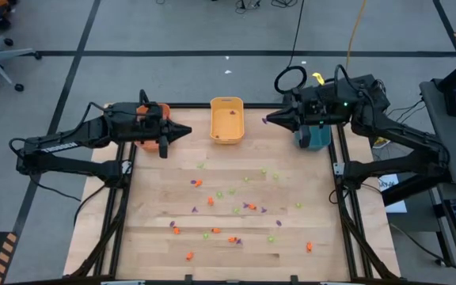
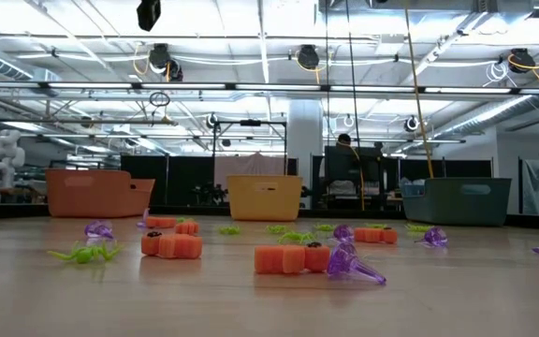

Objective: Sort Halloween decoration
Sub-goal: Put the purple witch hat toy into the yellow bin

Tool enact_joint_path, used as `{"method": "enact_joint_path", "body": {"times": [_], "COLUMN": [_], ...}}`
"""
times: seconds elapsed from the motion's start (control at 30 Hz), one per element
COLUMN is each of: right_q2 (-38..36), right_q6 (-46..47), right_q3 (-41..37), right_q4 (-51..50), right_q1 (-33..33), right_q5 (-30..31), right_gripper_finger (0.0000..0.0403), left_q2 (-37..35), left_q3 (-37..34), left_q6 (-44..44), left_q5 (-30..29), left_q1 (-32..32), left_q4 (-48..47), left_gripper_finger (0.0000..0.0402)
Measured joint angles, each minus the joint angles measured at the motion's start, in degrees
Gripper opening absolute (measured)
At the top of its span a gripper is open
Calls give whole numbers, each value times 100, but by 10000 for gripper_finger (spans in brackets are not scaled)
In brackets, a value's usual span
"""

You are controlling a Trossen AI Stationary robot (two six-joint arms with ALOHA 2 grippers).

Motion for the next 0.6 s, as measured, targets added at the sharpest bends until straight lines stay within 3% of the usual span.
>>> {"method": "enact_joint_path", "body": {"times": [0.33,0.6], "right_q2": [-45,-45], "right_q6": [-871,-2816], "right_q3": [0,0], "right_q4": [69,134], "right_q1": [0,0], "right_q5": [6,19], "right_gripper_finger": [0,0], "left_q2": [0,0], "left_q3": [0,0], "left_q6": [-132,-130], "left_q5": [-27,-34], "left_q1": [0,0], "left_q4": [-5,-10], "left_gripper_finger": [10,10]}}
